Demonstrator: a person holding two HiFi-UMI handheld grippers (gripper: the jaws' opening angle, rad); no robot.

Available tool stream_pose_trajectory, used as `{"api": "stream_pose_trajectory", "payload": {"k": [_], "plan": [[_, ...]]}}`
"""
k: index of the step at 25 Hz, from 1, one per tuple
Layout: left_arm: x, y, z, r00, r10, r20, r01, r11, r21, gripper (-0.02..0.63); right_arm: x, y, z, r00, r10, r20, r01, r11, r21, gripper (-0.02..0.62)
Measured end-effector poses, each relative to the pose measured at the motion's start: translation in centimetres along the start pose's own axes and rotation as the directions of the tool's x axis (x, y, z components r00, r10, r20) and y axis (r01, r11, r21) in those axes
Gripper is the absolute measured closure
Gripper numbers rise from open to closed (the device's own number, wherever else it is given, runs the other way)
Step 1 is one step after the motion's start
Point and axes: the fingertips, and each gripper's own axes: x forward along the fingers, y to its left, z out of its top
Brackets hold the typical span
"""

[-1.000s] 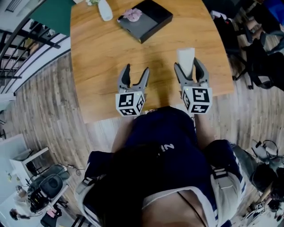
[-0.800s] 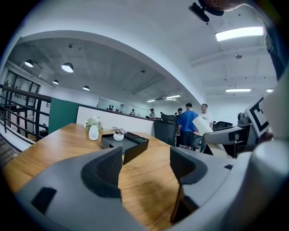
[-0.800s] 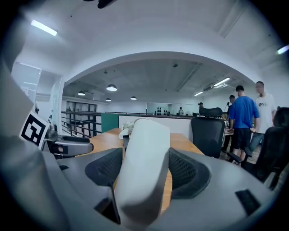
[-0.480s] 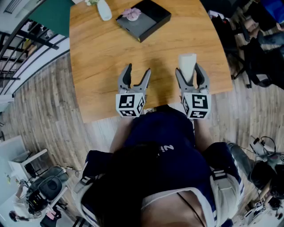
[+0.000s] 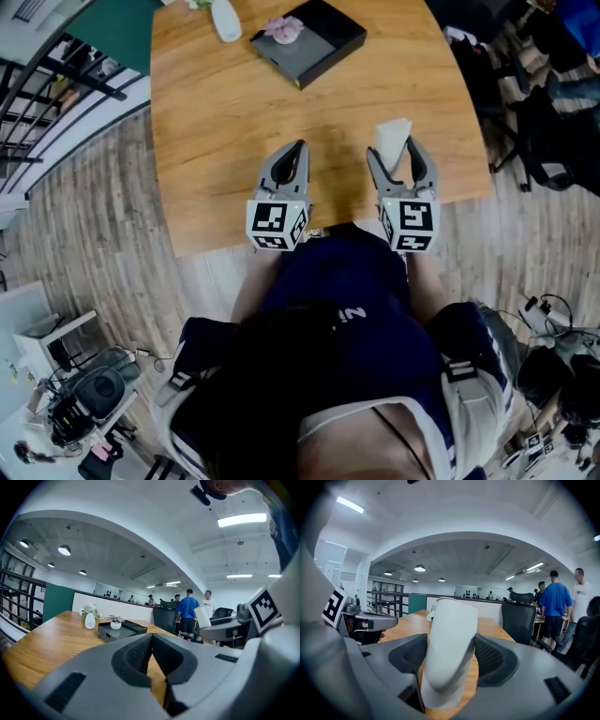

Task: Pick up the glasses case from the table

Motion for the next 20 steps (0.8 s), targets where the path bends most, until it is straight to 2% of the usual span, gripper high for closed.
{"api": "stream_pose_trajectory", "payload": {"k": [7, 20], "plan": [[0.30, -0.62, -0.13, 0.999, -0.032, -0.011, 0.032, 0.999, 0.005, 0.603, 0.47, 0.04, 0.00, 1.000, 0.011, 0.005, -0.011, 1.000, -0.003, 0.273], [0.78, -0.58, -0.38, 1.000, -0.015, -0.023, 0.015, 1.000, 0.006, 0.603, 1.01, -0.53, -0.30, 1.000, 0.015, -0.005, -0.015, 1.000, -0.010, 0.276]]}}
